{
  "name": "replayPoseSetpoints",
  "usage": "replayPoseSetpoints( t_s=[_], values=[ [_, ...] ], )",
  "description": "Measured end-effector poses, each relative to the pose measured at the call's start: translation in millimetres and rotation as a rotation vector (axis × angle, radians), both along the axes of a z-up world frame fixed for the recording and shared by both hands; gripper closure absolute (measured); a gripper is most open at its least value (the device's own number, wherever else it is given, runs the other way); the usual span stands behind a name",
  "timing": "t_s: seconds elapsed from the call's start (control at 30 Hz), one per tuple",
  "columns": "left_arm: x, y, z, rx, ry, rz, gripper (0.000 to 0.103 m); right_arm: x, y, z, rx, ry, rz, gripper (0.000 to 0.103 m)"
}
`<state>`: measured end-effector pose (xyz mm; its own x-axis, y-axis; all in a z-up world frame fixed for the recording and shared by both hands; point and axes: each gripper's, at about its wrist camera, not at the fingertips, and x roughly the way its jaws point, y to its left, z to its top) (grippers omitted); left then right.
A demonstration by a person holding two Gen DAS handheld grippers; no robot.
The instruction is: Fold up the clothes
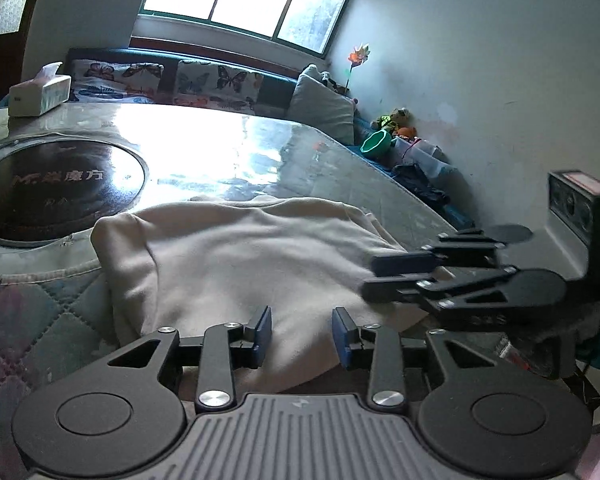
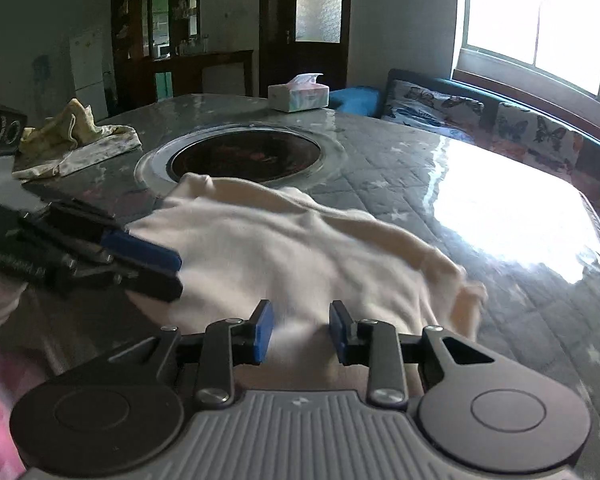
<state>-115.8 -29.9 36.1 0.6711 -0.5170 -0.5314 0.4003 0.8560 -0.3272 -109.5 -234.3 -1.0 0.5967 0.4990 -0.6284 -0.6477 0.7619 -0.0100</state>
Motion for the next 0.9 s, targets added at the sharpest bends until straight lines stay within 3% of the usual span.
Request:
replayPoseSetpoints(
  t_s=[0.47, 0.9],
  values=[
    [9, -14, 13, -0.008, -0.039, -0.044, 0.065, -7, -43, 7, 0.146, 0.082, -0.123, 0.069],
    [16, -42, -4, 0.014, -0.008, -0.112, 0.065, 16, -48, -4, 0.152, 0.068, -0.148, 0.069]
  ],
)
